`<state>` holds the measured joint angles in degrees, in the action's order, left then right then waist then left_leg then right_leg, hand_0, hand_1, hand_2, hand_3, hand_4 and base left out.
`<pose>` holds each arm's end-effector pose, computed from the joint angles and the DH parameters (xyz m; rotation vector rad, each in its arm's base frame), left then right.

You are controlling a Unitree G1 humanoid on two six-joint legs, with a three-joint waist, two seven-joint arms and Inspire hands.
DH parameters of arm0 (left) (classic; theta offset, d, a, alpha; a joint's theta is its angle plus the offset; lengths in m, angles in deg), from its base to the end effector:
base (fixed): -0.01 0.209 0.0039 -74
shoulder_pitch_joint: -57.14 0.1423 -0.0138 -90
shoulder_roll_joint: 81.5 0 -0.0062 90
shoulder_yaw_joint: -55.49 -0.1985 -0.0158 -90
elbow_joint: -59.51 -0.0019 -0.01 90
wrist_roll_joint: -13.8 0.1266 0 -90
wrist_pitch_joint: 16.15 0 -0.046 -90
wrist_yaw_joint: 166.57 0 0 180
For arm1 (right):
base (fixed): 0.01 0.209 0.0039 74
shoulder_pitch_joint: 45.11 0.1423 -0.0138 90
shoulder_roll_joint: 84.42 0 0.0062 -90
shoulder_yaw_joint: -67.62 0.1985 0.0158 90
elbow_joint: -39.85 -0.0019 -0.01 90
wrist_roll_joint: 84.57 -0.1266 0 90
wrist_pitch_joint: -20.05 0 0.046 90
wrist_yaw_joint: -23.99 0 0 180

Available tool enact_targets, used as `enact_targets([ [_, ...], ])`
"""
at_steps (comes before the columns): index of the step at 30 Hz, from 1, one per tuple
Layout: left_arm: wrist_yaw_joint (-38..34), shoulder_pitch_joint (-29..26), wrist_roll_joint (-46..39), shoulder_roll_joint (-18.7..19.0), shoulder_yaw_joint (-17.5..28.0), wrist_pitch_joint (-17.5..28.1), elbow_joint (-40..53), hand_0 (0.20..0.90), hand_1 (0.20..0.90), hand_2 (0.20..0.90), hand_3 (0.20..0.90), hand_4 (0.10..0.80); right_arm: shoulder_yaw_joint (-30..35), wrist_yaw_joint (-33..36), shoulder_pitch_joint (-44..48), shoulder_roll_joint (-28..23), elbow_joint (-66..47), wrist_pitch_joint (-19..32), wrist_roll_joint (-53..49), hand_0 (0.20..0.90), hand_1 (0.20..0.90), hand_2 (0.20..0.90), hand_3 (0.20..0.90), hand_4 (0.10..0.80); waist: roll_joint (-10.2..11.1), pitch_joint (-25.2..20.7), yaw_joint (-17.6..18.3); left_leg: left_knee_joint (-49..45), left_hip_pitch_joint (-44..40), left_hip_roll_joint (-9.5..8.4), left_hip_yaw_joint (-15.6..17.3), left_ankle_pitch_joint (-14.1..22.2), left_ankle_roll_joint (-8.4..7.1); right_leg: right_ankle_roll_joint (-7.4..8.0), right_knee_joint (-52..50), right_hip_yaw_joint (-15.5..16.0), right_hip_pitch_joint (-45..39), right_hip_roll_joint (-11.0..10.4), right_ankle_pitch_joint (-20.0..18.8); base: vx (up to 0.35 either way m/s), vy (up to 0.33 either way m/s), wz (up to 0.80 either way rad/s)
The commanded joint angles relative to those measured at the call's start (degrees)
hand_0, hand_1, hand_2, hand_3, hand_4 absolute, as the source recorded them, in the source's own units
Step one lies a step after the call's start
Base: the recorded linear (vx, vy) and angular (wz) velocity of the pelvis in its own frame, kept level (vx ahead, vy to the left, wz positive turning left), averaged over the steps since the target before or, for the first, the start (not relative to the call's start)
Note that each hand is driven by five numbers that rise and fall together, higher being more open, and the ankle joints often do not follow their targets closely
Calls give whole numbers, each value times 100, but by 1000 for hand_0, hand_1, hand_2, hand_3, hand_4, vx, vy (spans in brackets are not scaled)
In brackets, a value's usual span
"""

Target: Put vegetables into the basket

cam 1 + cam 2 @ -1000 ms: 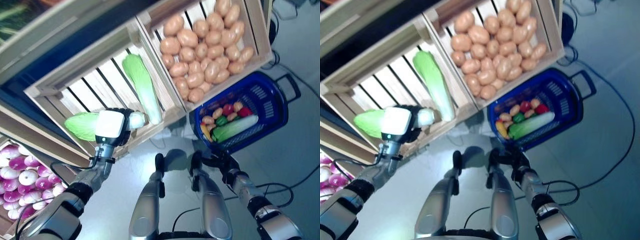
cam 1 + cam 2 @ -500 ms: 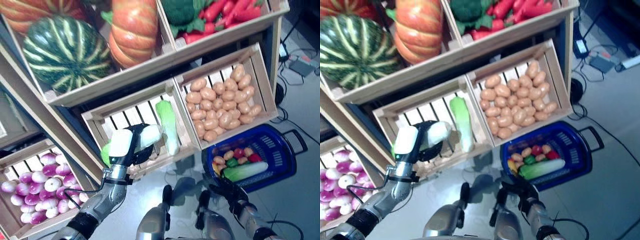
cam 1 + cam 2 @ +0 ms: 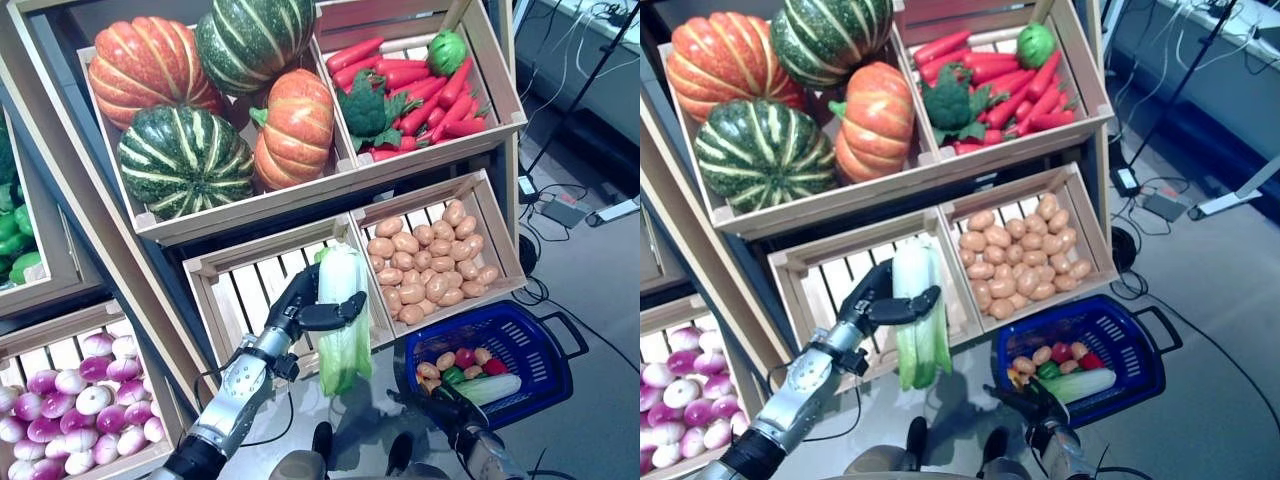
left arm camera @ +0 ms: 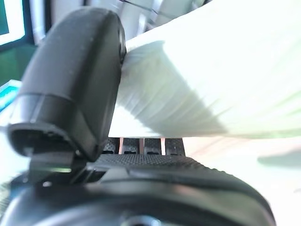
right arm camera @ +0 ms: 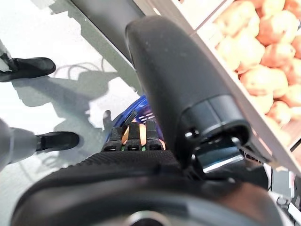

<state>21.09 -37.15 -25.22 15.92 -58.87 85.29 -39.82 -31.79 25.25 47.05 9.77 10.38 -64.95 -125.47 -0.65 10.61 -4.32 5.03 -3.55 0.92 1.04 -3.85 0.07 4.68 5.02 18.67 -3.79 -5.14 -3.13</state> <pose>0.1935 0.1701 0.0126 -0.2541 0.0755 -0.4171 0.1116 -0.2069 -0.1070 0.3449 0.9018 -0.3533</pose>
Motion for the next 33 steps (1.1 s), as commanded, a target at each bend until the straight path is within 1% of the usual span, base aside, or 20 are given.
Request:
enact_targets([
  [1,275,-358,-540,-336,141,178,830,300,300,300,300,400,107,36,192,-142,-125,311,-153,900,900,900,900,800,86,-319,-28,-178,13,61,96,349,-250,297,-126,-142,-229,-375,-74,28,20,-17],
  [2,285,-364,-563,-335,137,105,851,300,300,300,300,400,102,54,181,-151,-233,318,-208,900,900,900,900,800,92,-333,-16,-174,-8,59,103,356,-244,306,-130,-160,-228,-379,-82,23,12,-16],
  [4,378,-334,-692,-333,193,-255,926,300,300,300,300,400,76,11,107,-181,-721,384,-302,900,900,900,900,800,110,-379,30,-129,-88,56,127,379,-213,329,-114,-232,-237,-384,-111,27,8,-10],
  [5,383,-331,-713,-331,196,-275,929,300,300,300,300,400,72,9,99,-184,-759,386,-299,900,900,900,900,800,111,-382,32,-124,-93,55,129,378,-211,331,-111,-236,-238,-384,-114,0,0,0],
  [6,404,-316,-743,-337,233,-436,980,300,300,300,300,400,55,-55,47,-192,-1065,432,-318,900,900,900,900,800,123,-405,52,-100,-114,53,132,378,-198,346,-98,-260,-237,-388,-134,15,1,-3],
  [8,408,-279,-672,-307,288,-588,996,300,300,300,300,400,22,-84,-33,-225,-1421,342,-285,900,900,900,900,800,139,-431,81,-84,-136,48,147,394,-176,352,-94,-295,-229,-381,-139,0,0,0],
  [11,414,-179,-621,-283,392,-779,1095,300,300,300,300,400,-26,-337,-147,-286,-2384,367,-415,900,900,900,900,800,181,-476,128,-61,-152,54,174,388,-160,363,-75,-336,-205,-371,-172,5,-1,-2],
  [14,409,-87,-492,-274,465,-840,1089,300,300,300,300,400,-40,-576,-234,-284,-3341,382,-665,900,900,900,900,800,226,-522,168,-32,-148,55,205,386,-152,389,-34,-355,-175,-382,-204,11,-11,-14],
  [15,419,-66,-441,-264,480,-857,1089,300,300,300,300,400,-21,-644,-250,-259,-3547,433,-743,900,900,900,900,800,233,-531,178,-27,-151,55,215,388,-150,393,-30,-361,-170,-383,-206,15,-15,-7],
  [16,402,-27,-329,-212,535,-856,1111,300,300,300,300,400,56,-771,-267,-238,-4048,601,-931,900,900,900,900,800,245,-564,198,-15,-160,60,253,395,-140,408,-18,-353,-160,-389,-209,0,0,0],
  [19,332,-8,-321,-203,584,-935,1164,300,300,300,300,400,99,-849,-242,-207,-4458,732,-1130,900,900,900,900,800,244,-599,208,-3,-169,60,269,399,-131,414,-12,-354,-157,-392,-200,0,0,0],
  [21,294,23,-327,-196,646,-997,1215,300,300,300,300,400,148,-1066,-205,-202,-4795,735,-1575,900,900,900,900,800,245,-631,213,-3,-172,60,291,407,-122,415,-5,-359,-154,-392,-190,0,0,0],
  [23,248,47,-347,-183,679,-1012,1235,300,300,300,300,400,146,-1269,-212,-160,-5063,594,-2065,900,900,900,900,800,239,-658,216,-3,-170,69,312,406,-126,412,-6,-352,-153,-391,-179,0,0,0],
  [24,230,64,-368,-182,687,-1021,1253,300,300,300,300,400,129,-1381,-229,-160,-5171,551,-2199,900,900,900,900,800,242,-670,220,-3,-173,70,322,411,-124,412,-5,-361,-153,-390,-169,0,0,0],
  [26,212,86,-375,-172,678,-1027,1287,300,300,300,300,400,42,-1370,-247,-166,-5354,447,-2255,900,900,900,900,800,243,-701,209,-3,-162,71,330,413,-131,411,-2,-362,-143,-393,-153,0,0,0],
  [28,182,93,-424,-148,655,-1061,1329,300,300,300,300,400,-78,-1349,-257,-208,-5437,127,-2082,900,900,900,900,800,243,-726,197,-3,-149,74,332,410,-139,412,-2,-356,-131,-395,-145,0,0,0],
  [29,166,103,-462,-131,631,-1095,1363,300,300,300,300,400,-216,-1600,-248,-323,-5442,-266,-1959,900,900,900,900,800,258,-731,186,-3,-151,75,326,410,-139,408,-2,-357,-128,-396,-138,0,0,0],
  [30,170,105,-486,-124,627,-1103,1364,300,300,300,300,400,-252,-1676,-250,-351,-5450,-371,-1964,900,900,900,900,800,263,-734,182,-3,-151,75,325,411,-140,409,-2,-355,-127,-398,-137,0,0,0],
  [32,215,88,-547,-79,582,-1089,1361,300,300,300,300,400,-400,-1910,-243,-523,-5482,-747,-2192,900,900,900,900,800,290,-737,152,-3,-146,80,322,406,-148,410,-2,-328,-132,-402,-129,0,0,0],
  [33,236,79,-558,-50,564,-1074,1363,300,300,300,300,400,-449,-1962,-215,-593,-5459,-825,-2226,900,900,900,900,800,301,-736,135,-6,-143,82,324,403,-154,413,-2,-312,-135,-404,-128,2,-35,1],
])
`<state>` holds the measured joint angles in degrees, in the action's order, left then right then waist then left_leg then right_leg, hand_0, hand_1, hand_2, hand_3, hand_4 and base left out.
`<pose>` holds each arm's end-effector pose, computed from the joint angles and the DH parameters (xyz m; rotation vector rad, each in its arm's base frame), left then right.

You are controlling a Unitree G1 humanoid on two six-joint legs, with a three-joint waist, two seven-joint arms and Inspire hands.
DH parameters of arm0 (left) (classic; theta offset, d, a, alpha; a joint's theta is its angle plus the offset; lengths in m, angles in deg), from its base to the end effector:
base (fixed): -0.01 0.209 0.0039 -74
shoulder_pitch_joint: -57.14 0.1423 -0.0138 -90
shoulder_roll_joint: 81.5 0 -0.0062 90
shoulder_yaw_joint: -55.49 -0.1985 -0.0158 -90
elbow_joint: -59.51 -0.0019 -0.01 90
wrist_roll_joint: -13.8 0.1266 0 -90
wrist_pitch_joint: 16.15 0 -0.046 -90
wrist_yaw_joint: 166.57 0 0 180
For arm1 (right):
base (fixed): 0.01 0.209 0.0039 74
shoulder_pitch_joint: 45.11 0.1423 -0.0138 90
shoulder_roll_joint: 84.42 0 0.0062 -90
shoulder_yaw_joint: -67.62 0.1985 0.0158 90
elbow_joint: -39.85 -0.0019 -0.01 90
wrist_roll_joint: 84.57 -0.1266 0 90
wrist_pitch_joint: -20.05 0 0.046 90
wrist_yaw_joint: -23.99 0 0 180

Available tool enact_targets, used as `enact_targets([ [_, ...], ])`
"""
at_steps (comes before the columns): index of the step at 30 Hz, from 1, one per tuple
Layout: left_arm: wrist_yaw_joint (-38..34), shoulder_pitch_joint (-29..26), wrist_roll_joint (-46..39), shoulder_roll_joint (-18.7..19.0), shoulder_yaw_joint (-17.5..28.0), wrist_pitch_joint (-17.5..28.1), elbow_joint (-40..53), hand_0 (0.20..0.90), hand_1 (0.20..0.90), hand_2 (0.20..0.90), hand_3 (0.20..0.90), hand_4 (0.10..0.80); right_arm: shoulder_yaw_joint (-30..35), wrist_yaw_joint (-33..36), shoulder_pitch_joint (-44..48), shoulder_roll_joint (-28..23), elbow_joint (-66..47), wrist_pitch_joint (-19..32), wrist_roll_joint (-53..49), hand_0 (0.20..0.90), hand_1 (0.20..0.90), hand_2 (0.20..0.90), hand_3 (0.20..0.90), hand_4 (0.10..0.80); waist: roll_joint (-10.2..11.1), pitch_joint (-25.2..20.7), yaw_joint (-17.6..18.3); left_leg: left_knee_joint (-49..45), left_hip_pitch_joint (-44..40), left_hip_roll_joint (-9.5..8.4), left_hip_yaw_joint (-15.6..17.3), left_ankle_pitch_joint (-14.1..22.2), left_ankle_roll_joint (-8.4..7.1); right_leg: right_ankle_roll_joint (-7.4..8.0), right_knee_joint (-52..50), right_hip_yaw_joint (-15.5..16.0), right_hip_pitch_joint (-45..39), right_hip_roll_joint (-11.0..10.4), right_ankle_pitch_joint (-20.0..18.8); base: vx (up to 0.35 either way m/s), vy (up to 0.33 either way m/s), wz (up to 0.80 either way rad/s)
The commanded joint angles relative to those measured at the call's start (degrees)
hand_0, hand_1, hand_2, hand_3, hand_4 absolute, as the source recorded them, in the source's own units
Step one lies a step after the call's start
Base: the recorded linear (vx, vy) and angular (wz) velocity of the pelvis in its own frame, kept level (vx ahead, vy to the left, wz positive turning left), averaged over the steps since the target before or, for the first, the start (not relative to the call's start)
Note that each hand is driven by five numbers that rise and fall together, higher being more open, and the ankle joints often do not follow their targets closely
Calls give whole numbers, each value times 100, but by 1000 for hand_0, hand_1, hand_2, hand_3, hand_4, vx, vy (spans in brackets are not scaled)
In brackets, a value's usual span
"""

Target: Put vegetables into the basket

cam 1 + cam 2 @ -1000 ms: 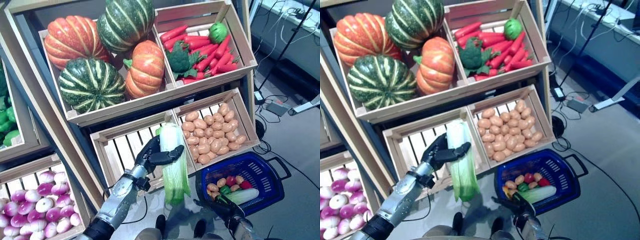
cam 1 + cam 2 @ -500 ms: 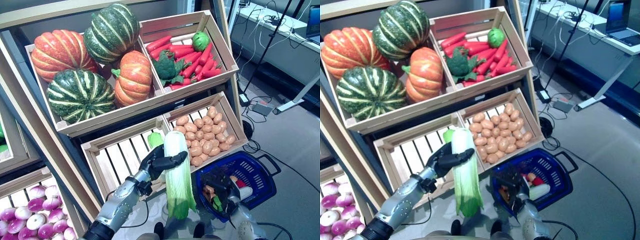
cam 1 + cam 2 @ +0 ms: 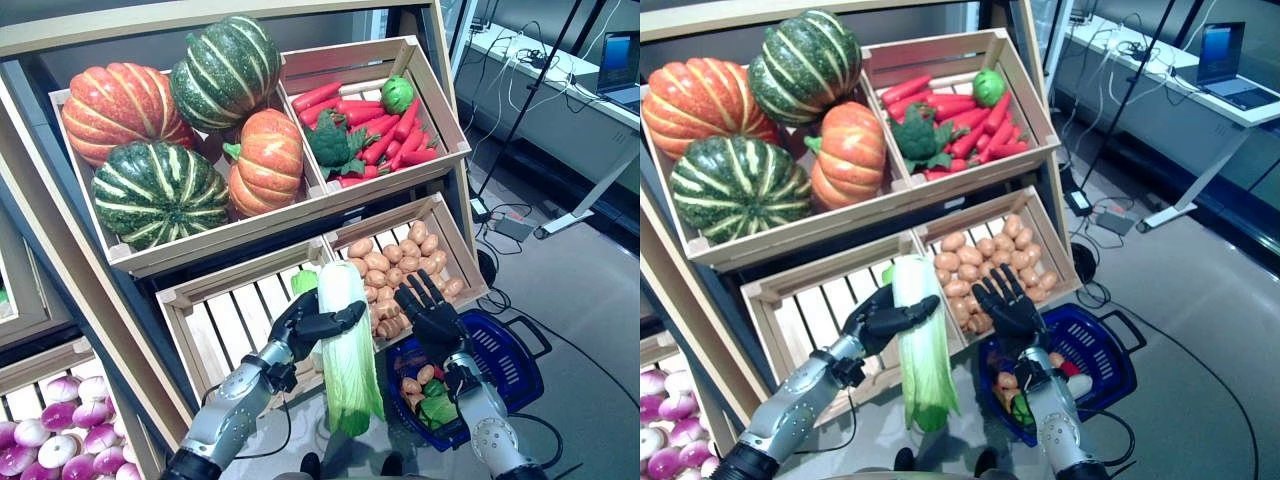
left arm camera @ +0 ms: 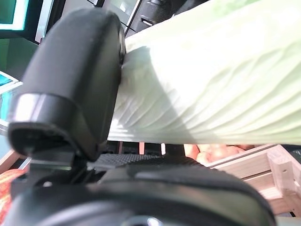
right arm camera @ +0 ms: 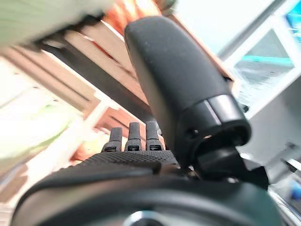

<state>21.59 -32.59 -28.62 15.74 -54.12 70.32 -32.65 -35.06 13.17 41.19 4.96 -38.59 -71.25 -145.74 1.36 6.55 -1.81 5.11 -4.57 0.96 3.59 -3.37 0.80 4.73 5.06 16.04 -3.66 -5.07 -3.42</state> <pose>0.1797 0.1742 0.0123 -0.3385 0.2606 -0.4172 0.1655 -0.1816 -0.0182 0.7881 0.3037 0.1927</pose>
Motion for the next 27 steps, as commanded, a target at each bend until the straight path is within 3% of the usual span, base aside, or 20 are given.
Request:
enact_targets([
  [1,213,-409,-253,-6,61,437,638,300,300,300,300,400,-193,-841,441,-250,-519,-398,-277,900,900,900,900,800,119,-321,-147,-19,-33,78,56,352,-230,406,-6,-26,-154,-415,-96,2,-34,2],
  [3,206,-456,-250,12,4,446,655,300,300,300,300,400,-286,-970,521,-373,-460,-662,-466,900,900,900,900,800,148,-308,-190,-23,-39,82,39,353,-238,408,-6,9,-174,-416,-94,6,-39,1],
  [12,365,-400,-302,158,151,526,727,300,300,300,300,400,-367,-1749,519,-843,-461,-1004,-229,900,900,900,900,800,226,-319,-249,-32,-53,108,-2,375,-280,414,-6,38,-210,-399,-40,0,-11,0],
  [22,670,-405,-203,214,452,511,858,300,300,300,300,400,-253,-2274,388,-1074,-373,-1185,23,900,900,900,900,800,274,-296,-250,-49,-75,140,-14,383,-312,415,-6,51,-253,-402,-9,-5,-13,0],
  [27,717,-420,-73,241,495,532,862,300,300,300,300,400,-163,-2184,387,-1056,-261,-1095,-189,900,900,900,900,800,262,-296,-235,-48,-70,150,-16,373,-318,417,-6,41,-246,-403,-9,0,0,0],
])
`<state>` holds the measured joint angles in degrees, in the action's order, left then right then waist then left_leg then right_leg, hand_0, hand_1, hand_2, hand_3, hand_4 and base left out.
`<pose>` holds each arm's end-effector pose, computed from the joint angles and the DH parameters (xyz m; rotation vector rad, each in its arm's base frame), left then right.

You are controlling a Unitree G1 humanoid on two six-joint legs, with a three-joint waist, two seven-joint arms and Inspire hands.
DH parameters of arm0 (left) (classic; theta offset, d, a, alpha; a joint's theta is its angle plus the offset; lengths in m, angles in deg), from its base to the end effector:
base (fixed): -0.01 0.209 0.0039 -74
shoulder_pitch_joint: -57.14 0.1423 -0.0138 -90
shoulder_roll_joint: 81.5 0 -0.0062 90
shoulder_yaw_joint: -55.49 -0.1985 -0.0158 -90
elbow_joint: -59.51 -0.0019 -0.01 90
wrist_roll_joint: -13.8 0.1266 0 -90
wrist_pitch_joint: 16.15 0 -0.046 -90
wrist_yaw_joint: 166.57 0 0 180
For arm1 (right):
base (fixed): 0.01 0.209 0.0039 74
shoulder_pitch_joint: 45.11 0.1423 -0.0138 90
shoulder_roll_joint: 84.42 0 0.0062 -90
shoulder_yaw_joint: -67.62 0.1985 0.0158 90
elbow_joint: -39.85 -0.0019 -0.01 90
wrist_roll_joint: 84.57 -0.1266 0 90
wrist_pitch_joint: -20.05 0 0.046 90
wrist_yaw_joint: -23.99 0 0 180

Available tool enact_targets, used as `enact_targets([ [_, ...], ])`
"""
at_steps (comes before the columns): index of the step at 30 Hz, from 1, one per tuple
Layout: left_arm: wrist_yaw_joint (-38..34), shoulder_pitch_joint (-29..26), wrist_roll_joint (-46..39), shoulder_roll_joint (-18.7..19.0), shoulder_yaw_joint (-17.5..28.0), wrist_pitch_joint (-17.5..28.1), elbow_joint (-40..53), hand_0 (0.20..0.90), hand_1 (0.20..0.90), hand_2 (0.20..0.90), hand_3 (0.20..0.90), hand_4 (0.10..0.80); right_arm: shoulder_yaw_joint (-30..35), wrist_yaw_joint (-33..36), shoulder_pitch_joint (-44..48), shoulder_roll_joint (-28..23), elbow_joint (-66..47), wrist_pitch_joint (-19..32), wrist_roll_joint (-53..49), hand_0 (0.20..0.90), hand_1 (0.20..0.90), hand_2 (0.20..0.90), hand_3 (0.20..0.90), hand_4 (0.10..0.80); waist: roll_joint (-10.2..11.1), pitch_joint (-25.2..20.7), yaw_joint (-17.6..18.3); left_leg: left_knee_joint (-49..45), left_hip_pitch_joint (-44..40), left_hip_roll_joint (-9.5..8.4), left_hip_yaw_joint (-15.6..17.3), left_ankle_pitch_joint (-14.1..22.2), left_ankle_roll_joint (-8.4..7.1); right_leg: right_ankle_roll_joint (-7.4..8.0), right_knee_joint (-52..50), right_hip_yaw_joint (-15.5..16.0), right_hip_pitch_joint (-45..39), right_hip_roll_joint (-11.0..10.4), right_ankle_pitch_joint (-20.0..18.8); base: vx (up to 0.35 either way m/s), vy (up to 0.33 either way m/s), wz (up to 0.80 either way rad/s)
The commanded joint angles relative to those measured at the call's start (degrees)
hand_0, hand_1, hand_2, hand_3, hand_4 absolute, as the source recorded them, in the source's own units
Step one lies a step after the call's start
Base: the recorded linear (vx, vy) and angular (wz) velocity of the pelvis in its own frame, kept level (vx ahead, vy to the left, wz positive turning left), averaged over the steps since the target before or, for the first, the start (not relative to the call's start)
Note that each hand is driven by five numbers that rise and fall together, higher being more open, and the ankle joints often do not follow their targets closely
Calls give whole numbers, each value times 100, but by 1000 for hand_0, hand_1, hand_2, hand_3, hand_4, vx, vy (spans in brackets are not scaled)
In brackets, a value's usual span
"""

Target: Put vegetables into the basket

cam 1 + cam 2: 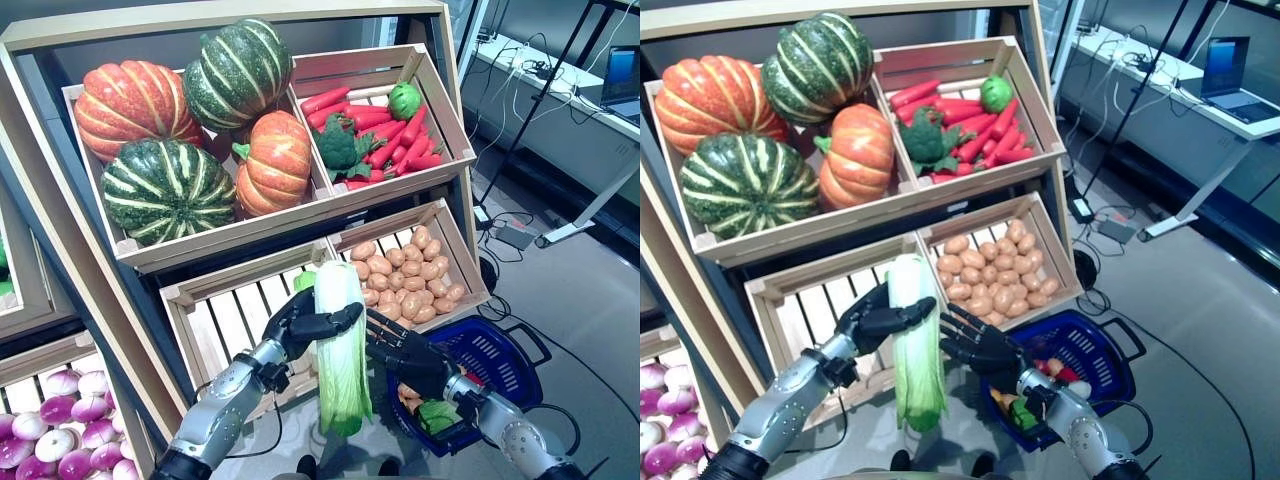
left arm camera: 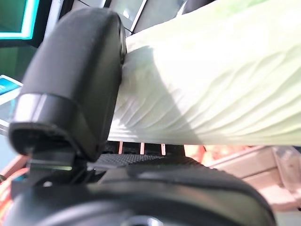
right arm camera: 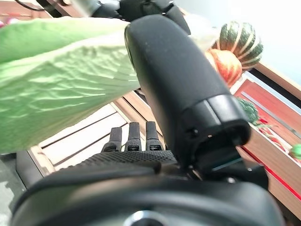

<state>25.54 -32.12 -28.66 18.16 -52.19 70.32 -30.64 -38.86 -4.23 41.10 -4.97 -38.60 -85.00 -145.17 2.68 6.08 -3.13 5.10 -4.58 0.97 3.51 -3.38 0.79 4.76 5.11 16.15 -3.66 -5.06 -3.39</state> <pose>0.1803 0.1866 0.0204 -0.3115 0.2182 -0.4680 0.1562 -0.2070 -0.0211 0.7163 0.5096 0.5714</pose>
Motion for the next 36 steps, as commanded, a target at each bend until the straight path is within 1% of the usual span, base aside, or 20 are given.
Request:
enact_targets([
  [1,321,-454,-9,29,367,537,684,300,300,300,300,400,288,-453,379,-50,-270,298,-288,900,900,900,900,800,124,-240,-91,-57,-61,149,-1,381,-316,417,-11,13,-237,-403,-6,0,0,0],
  [5,402,-431,102,94,559,513,697,300,300,300,300,400,433,-479,332,-54,-263,273,-209,900,900,900,900,800,111,-222,-75,-59,-57,155,9,384,-317,415,-11,-17,-228,-399,3,0,0,0],
  [8,558,-368,297,209,753,478,697,300,300,300,300,400,608,-528,275,-134,-246,223,-140,900,900,900,900,800,97,-215,-61,-53,-62,162,7,378,-329,426,-11,-37,-232,-396,6,0,0,0],
  [14,656,-342,389,450,994,596,549,300,300,300,300,400,757,-638,224,-272,-272,120,-84,900,900,900,900,800,82,-226,-19,-48,-61,168,28,367,-338,435,-11,-65,-219,-400,6,0,0,0],
  [17,735,-373,387,460,1035,654,518,300,300,300,300,400,756,-764,217,-283,-273,27,51,900,900,900,900,800,76,-225,-10,-44,-65,172,29,364,-340,433,-11,-63,-221,-405,10,6,19,-4],
  [22,826,-442,341,402,953,672,579,300,300,300,300,400,674,-867,242,-303,-335,-90,216,900,900,900,900,800,74,-223,-10,-47,-64,167,25,371,-340,437,-11,-64,-223,-409,13,5,6,-6],
  [36,1007,-698,74,224,472,651,704,300,300,300,300,400,159,-1054,425,-286,-369,-319,406,900,900,900,900,800,101,-234,-42,-66,-99,158,-30,403,-334,417,-11,-95,-278,-389,44,0,0,0],
])
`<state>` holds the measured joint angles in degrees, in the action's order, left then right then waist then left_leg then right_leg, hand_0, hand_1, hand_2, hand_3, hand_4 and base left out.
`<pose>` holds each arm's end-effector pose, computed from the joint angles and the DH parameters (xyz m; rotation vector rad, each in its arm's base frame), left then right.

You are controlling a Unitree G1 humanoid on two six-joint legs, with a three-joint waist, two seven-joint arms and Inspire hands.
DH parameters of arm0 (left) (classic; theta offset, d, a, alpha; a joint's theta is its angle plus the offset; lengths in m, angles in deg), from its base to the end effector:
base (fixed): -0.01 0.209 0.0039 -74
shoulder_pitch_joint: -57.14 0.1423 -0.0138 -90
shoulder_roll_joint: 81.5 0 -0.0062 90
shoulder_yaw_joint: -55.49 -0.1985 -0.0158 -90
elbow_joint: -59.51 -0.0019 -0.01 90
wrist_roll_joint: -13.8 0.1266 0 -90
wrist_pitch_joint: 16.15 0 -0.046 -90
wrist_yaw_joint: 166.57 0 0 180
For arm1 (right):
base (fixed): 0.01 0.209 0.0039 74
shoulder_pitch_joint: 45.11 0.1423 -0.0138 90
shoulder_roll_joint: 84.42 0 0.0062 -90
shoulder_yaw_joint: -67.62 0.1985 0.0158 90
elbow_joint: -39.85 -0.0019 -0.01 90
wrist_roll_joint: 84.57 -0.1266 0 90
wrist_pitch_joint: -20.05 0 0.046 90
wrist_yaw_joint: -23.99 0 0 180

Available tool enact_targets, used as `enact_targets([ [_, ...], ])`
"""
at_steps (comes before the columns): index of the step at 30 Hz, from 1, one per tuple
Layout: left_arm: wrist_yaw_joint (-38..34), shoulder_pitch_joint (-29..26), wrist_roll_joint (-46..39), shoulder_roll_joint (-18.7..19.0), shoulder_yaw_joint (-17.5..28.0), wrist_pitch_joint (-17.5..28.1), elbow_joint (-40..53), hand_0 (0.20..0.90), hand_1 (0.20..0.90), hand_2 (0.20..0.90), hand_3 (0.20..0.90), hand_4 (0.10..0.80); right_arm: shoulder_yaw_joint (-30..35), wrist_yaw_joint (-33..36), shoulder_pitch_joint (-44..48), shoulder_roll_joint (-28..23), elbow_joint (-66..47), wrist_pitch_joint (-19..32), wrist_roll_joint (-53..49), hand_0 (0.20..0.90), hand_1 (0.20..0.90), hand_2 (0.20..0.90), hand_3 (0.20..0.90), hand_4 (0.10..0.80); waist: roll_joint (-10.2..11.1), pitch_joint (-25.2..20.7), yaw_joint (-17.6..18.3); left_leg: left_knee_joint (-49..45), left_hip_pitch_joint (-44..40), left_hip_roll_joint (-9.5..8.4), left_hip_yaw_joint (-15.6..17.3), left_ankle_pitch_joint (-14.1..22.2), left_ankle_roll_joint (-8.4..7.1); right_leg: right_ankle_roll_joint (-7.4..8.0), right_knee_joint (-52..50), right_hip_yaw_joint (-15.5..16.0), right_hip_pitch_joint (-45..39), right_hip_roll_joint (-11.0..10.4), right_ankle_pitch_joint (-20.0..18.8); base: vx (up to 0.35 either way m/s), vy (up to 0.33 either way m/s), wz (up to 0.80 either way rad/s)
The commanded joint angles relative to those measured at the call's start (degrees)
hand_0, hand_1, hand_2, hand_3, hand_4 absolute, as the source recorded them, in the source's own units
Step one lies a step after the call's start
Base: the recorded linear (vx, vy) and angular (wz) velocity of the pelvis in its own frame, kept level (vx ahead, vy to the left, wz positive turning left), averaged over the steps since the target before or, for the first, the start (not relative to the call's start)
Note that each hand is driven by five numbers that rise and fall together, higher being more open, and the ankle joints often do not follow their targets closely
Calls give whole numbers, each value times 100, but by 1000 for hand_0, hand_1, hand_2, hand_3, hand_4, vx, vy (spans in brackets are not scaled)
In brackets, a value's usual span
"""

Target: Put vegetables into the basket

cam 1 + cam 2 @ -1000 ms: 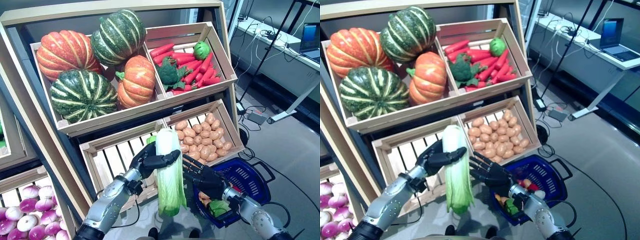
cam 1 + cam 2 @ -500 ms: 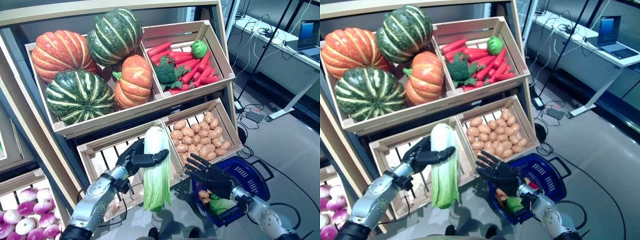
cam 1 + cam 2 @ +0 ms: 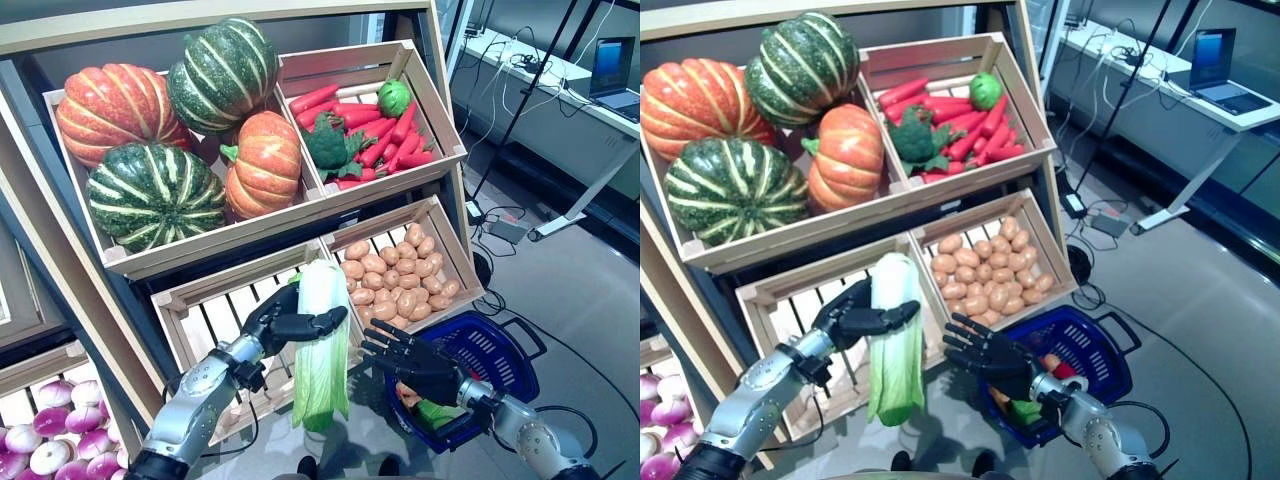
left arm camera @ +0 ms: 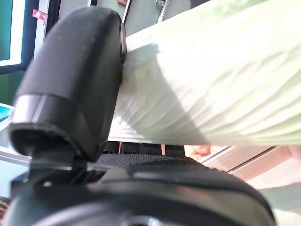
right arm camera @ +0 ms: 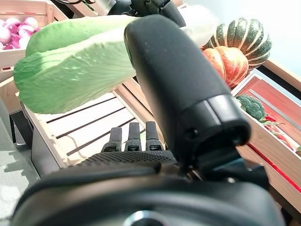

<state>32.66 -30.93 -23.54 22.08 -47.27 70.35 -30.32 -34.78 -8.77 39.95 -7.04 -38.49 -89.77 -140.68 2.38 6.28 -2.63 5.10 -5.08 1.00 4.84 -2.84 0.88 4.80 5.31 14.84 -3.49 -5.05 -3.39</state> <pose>0.1799 0.2154 0.0289 -0.1688 0.1894 -0.5145 0.1521 -0.2270 -0.0193 0.6558 0.5628 0.5978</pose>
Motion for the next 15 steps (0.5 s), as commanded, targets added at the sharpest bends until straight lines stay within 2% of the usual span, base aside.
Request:
enact_targets([
  [1,325,-828,-483,-189,-63,656,680,300,300,300,300,400,-301,-610,563,-62,-403,110,-27,900,900,900,900,800,130,-256,-95,-66,-61,154,-163,355,-342,411,-31,31,-305,-387,47,0,0,0],
  [15,459,-880,-958,-394,-443,600,825,300,300,300,300,400,-880,-749,633,133,-552,-158,232,900,900,900,900,800,128,-296,-147,-53,-72,137,-223,359,-340,407,-31,17,-321,-387,58,0,0,0],
])
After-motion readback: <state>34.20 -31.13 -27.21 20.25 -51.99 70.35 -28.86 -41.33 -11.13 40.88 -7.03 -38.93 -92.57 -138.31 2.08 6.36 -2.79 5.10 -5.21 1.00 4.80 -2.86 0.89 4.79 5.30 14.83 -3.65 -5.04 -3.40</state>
